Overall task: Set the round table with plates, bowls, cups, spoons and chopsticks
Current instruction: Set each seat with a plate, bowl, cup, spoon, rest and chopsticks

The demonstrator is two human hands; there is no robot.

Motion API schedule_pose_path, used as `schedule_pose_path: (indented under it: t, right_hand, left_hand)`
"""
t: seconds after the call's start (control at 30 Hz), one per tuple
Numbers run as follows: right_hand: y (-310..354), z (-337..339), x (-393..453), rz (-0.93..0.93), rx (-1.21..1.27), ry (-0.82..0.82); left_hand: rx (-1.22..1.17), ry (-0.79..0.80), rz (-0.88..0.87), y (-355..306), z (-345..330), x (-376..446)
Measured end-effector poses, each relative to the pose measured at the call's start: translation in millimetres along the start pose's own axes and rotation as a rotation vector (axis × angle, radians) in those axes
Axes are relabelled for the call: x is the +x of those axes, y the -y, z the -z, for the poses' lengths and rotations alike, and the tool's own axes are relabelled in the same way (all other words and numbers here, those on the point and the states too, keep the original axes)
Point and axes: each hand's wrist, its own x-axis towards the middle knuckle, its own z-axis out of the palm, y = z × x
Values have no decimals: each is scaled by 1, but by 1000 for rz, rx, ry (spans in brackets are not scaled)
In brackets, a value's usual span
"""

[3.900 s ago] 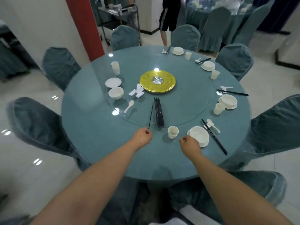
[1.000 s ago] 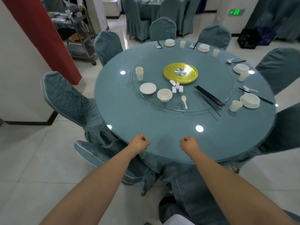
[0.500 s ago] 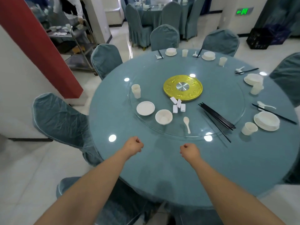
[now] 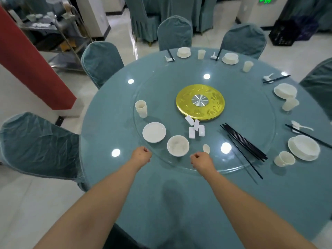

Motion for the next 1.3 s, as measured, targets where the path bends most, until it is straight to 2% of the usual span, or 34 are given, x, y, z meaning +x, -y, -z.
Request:
schedule_pose_path:
  t: [0.27, 0.5, 0.97, 1.3]
  right_hand:
    - [57, -19, 82, -43, -80, -17]
    - [64, -34, 122, -48, -114, -55]
    - [47, -38, 138, -83, -51, -115]
    - [42, -39, 134, -94, -32, -107]
  left_hand:
    - [40, -59, 13, -28, 30, 117]
    - [146, -108, 66, -28, 24, 194]
    - [329, -166, 0, -10, -2, 230]
    - [391, -132, 143, -23, -5, 239]
